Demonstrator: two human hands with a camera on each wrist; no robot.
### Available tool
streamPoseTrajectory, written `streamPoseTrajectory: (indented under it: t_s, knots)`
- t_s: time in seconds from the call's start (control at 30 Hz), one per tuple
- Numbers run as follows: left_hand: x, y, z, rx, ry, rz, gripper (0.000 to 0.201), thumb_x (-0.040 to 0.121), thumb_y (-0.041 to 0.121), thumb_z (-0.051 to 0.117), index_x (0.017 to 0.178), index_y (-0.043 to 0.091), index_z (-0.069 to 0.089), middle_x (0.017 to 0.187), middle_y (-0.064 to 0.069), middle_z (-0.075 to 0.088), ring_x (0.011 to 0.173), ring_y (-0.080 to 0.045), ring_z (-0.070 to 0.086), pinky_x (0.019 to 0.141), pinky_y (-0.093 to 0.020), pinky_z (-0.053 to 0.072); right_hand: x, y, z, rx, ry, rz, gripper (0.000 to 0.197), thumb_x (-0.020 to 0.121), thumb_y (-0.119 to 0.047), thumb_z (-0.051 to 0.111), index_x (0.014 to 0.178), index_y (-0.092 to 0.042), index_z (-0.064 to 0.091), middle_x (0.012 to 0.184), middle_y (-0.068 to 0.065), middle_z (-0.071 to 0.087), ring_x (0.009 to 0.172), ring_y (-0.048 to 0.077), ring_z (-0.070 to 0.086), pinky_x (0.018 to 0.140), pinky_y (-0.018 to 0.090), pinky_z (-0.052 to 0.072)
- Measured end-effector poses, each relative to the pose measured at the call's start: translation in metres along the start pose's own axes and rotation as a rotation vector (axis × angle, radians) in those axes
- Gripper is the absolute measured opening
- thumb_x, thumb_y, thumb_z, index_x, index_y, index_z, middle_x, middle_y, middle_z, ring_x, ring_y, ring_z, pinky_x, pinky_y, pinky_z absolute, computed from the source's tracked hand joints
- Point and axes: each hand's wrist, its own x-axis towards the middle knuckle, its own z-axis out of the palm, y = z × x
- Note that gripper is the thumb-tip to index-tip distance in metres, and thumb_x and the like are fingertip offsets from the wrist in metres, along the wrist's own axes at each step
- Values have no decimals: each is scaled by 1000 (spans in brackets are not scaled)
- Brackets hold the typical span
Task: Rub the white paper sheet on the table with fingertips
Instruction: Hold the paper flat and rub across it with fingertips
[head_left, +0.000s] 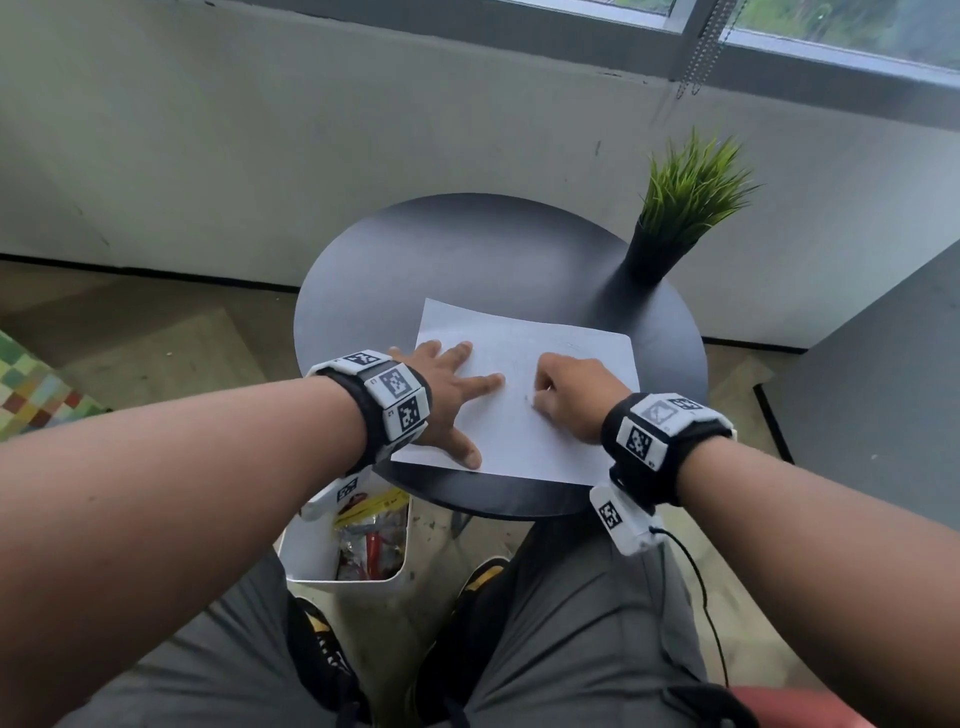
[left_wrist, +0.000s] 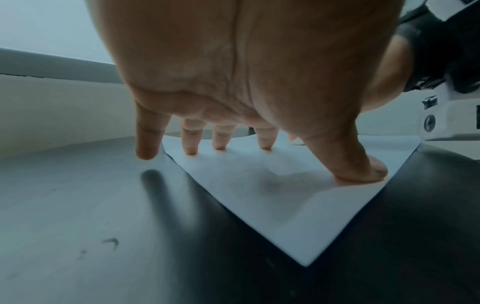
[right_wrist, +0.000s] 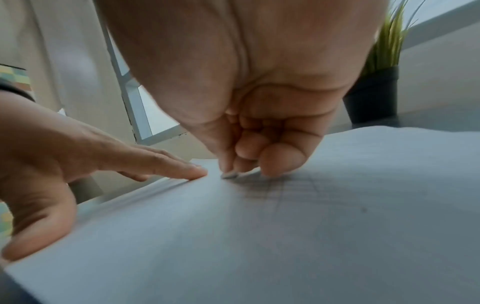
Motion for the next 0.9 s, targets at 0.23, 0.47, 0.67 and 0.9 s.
streamPoseTrajectory:
  t_s: [0.23,0.47,0.67,0.9]
  knots:
    - [-2,-2,2,2,21,22,109,64,88,58,150,56,0,166,-2,-7,149,-36,6,115,-57,26,-21,-36,13,-28,-128,-277,13,90,-21,54,101,-18,61,97,4,67,87,24,58,72,29,41]
    - [-3,-1,0,4,14,21,111,63,86,62,150,56,1,165,-3,-5,148,-36,8,111,-60,33,-14,-45,18,-52,-70,-215,18,92,-24,54,107,-14,56,106,11,64,96,32,58,72,31,41]
    - [-3,1,-3,20,-17,10,118,58,89,62,151,55,-3,165,-1,-6,147,-36,7,111,-61,31,1,-12,-2,17,-30,-21,8,89,-28,57,94,-21,56,99,5,65,96,28,59,78,33,46]
    - [-2,2,-4,62,-24,7,118,58,90,61,150,55,-5,165,-4,-4,145,-37,10,110,-61,34,-28,-41,20,-49,-177,-240,19,93,-24,51,109,-16,55,105,11,65,97,32,58,76,33,43]
